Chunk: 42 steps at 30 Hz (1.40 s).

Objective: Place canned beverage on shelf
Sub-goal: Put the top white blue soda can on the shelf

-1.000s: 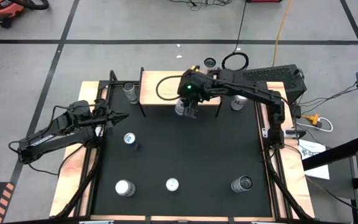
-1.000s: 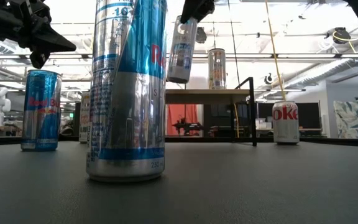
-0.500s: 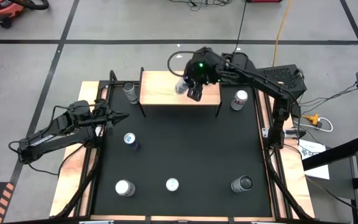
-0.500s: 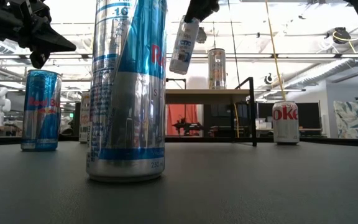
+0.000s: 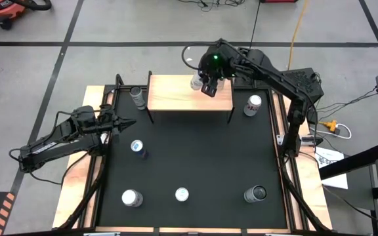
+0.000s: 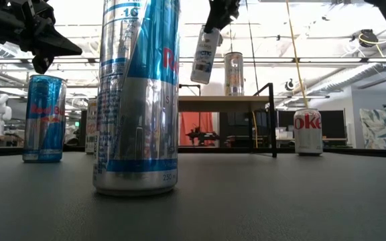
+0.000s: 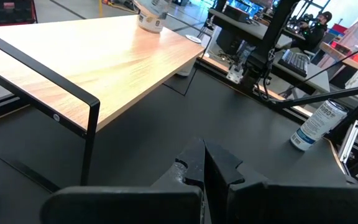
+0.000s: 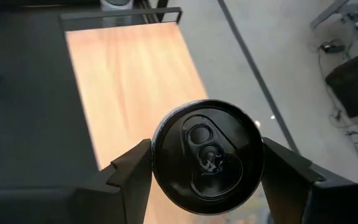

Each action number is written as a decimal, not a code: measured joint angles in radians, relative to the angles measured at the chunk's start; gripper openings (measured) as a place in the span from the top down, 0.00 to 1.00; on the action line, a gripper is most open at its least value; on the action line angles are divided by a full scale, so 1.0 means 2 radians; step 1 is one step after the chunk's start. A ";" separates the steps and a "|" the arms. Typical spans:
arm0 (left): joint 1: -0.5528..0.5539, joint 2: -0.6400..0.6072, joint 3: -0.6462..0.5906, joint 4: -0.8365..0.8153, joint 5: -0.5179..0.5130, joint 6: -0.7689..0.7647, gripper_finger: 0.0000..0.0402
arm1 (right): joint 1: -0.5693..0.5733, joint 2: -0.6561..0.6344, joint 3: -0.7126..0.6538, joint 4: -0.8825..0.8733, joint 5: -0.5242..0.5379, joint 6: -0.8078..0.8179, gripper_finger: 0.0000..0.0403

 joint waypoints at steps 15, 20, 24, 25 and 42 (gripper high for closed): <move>0.000 0.000 0.000 0.000 0.000 -0.001 1.00 | -0.050 0.009 0.000 0.048 -0.039 -0.016 0.46; 0.000 0.000 0.000 0.000 0.000 0.000 1.00 | -0.061 0.013 0.000 0.050 -0.067 -0.015 0.46; 0.000 0.000 0.000 0.000 0.000 0.001 1.00 | -0.061 0.017 0.000 0.043 -0.067 -0.017 0.46; 0.000 0.000 0.000 0.000 0.000 0.001 1.00 | -0.061 0.018 0.000 0.038 -0.068 -0.018 0.46; 0.000 0.000 0.000 0.000 0.000 -0.001 1.00 | -0.063 0.023 0.000 0.024 -0.092 -0.033 0.46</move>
